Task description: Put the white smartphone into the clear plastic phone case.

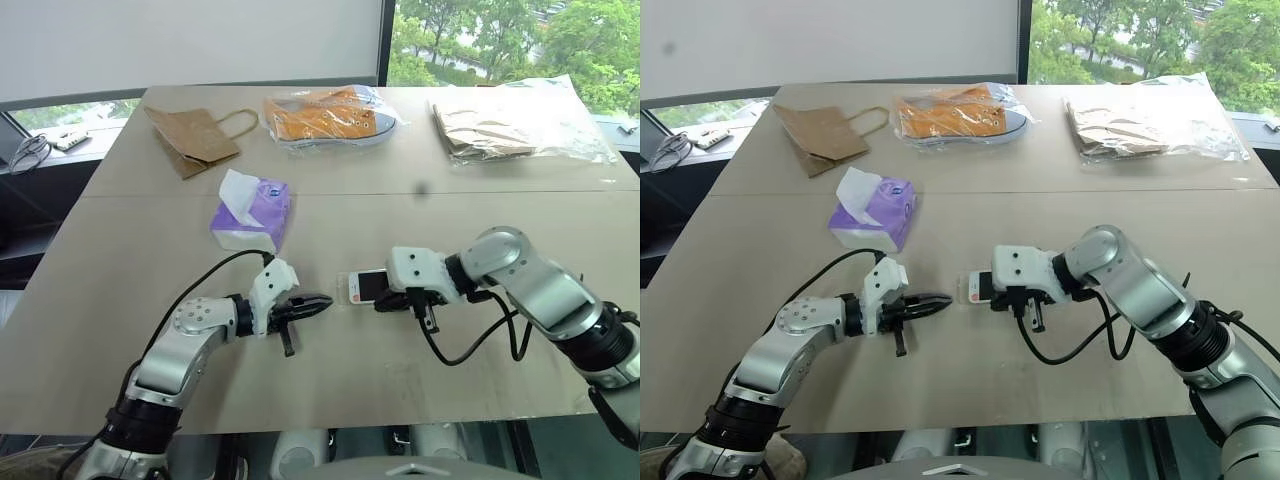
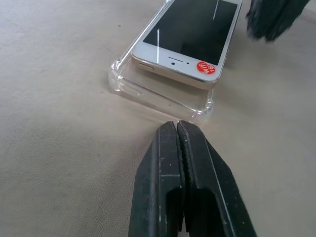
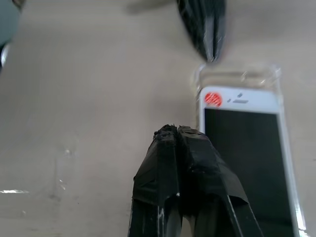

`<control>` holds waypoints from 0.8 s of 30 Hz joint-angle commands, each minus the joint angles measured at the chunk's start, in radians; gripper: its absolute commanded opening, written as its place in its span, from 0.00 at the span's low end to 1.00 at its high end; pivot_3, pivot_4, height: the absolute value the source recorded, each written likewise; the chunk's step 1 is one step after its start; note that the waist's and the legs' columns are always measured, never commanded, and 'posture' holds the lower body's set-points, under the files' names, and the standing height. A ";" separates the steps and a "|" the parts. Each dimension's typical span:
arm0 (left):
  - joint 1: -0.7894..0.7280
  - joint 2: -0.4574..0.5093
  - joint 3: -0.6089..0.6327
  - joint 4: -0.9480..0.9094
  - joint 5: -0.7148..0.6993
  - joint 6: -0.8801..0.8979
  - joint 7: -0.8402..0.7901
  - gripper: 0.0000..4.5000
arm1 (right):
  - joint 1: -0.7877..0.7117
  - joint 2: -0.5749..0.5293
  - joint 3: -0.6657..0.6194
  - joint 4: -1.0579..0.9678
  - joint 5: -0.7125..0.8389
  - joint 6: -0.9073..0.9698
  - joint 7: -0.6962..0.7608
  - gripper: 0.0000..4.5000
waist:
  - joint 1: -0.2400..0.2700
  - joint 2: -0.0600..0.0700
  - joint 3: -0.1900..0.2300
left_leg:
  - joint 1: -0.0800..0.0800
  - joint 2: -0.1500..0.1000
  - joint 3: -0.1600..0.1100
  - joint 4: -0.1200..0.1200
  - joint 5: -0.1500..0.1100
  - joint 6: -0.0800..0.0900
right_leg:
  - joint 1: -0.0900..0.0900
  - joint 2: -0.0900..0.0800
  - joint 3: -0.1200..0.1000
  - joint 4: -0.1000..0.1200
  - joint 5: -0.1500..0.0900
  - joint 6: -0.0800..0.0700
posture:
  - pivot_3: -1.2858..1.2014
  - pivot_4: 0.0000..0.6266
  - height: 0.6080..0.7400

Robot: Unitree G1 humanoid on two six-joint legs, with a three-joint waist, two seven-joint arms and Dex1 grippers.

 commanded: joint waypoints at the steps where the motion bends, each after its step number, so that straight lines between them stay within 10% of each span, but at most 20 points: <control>1: 0.003 0.006 0.001 -0.010 0.004 -0.009 -0.002 0.01 | -0.012 0.004 0.006 0.038 -0.040 -0.050 -0.017 0.00 | 0.000 0.000 0.000 | 0.000 0.000 0.000 0.000 0.000 0.000 | 0.000 0.000 0.000 0.000 0.000 0.000 | 0.52 0.24 1.00; 24: 0.014 -0.001 -0.006 -0.019 0.002 -0.011 0.015 0.01 | -0.040 0.133 -0.092 0.093 0.075 -0.020 -0.074 0.00 | 0.000 0.000 0.000 | 0.000 0.000 0.000 0.000 0.000 0.000 | 0.000 0.000 0.000 0.000 0.000 0.000 | 0.52 0.24 1.00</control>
